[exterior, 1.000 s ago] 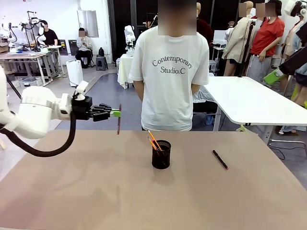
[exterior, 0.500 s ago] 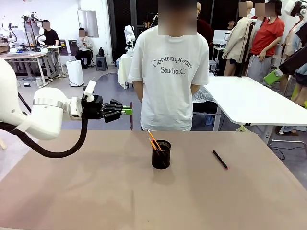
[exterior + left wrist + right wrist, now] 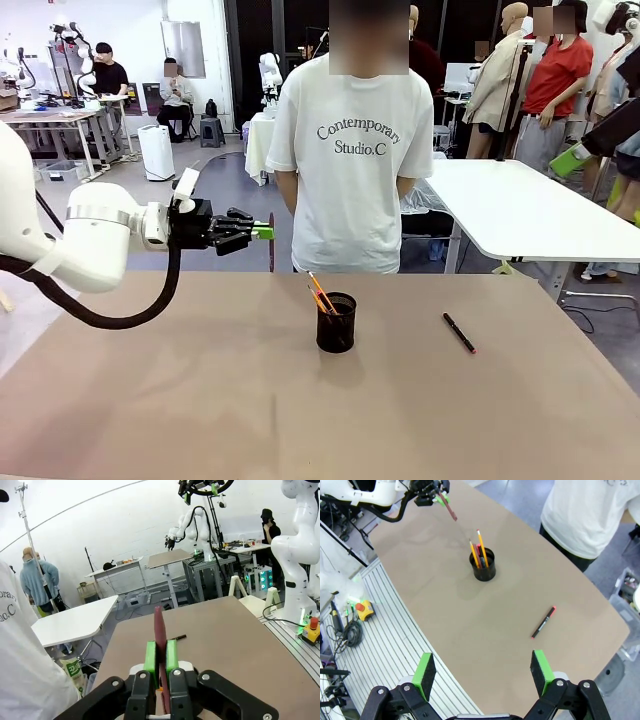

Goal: Place the pens into the pen holder.
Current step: Pick up a writing instrument from the table and place it into the Pen holder.

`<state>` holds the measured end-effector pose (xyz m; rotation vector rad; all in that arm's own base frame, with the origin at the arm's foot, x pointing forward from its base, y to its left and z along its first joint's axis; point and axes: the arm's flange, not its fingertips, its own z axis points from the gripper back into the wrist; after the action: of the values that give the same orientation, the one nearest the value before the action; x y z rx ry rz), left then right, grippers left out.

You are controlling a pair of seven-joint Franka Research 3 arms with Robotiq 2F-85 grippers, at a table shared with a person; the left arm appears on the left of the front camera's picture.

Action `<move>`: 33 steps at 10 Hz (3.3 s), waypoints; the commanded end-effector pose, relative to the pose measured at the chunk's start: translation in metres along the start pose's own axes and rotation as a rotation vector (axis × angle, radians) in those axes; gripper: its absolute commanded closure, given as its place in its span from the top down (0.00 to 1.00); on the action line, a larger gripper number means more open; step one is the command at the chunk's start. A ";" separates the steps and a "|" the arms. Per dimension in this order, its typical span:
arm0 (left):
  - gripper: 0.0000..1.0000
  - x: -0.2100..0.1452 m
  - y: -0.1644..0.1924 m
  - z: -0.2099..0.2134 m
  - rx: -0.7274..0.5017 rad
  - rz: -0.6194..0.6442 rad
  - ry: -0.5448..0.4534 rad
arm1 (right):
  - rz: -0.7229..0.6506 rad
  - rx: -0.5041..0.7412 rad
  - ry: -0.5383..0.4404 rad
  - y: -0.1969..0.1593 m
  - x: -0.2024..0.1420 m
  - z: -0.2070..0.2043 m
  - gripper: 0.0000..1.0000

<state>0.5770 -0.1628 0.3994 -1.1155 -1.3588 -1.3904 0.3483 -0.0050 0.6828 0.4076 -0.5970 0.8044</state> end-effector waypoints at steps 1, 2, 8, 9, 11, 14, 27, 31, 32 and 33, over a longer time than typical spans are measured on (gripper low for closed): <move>0.00 0.002 -0.001 -0.013 -0.037 0.048 -0.034 | -0.004 0.011 -0.013 0.001 0.002 0.001 1.00; 0.00 0.007 -0.003 -0.026 -0.062 0.038 -0.054 | -0.004 0.011 -0.013 0.001 0.002 0.001 1.00; 0.00 0.007 -0.018 -0.107 -0.166 0.023 -0.149 | -0.004 0.011 -0.013 0.001 0.002 0.001 1.00; 0.00 0.001 -0.017 -0.112 -0.176 0.012 -0.144 | -0.004 0.011 -0.013 0.001 0.002 0.001 1.00; 0.00 -0.021 -0.011 -0.127 -0.191 -0.036 -0.117 | -0.004 0.011 -0.013 0.001 0.002 0.001 1.00; 0.00 -0.052 -0.001 -0.138 -0.179 -0.043 -0.108 | -0.004 0.011 -0.013 0.001 0.002 0.001 1.00; 1.00 -0.069 0.000 -0.132 -0.141 -0.028 -0.156 | -0.004 0.011 -0.013 0.001 0.002 0.001 1.00; 1.00 -0.054 -0.006 -0.131 -0.161 -0.023 -0.111 | -0.004 0.011 -0.013 0.001 0.002 0.001 1.00; 1.00 -0.051 -0.006 -0.129 -0.163 -0.024 -0.104 | -0.004 0.011 -0.013 0.001 0.002 0.001 1.00; 1.00 -0.048 -0.007 -0.128 -0.154 -0.031 -0.094 | -0.004 0.011 -0.013 0.001 0.002 0.001 1.00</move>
<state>0.5843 -0.2962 0.3455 -1.3027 -1.3725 -1.4984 0.3483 -0.0050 0.6828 0.4075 -0.5970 0.8045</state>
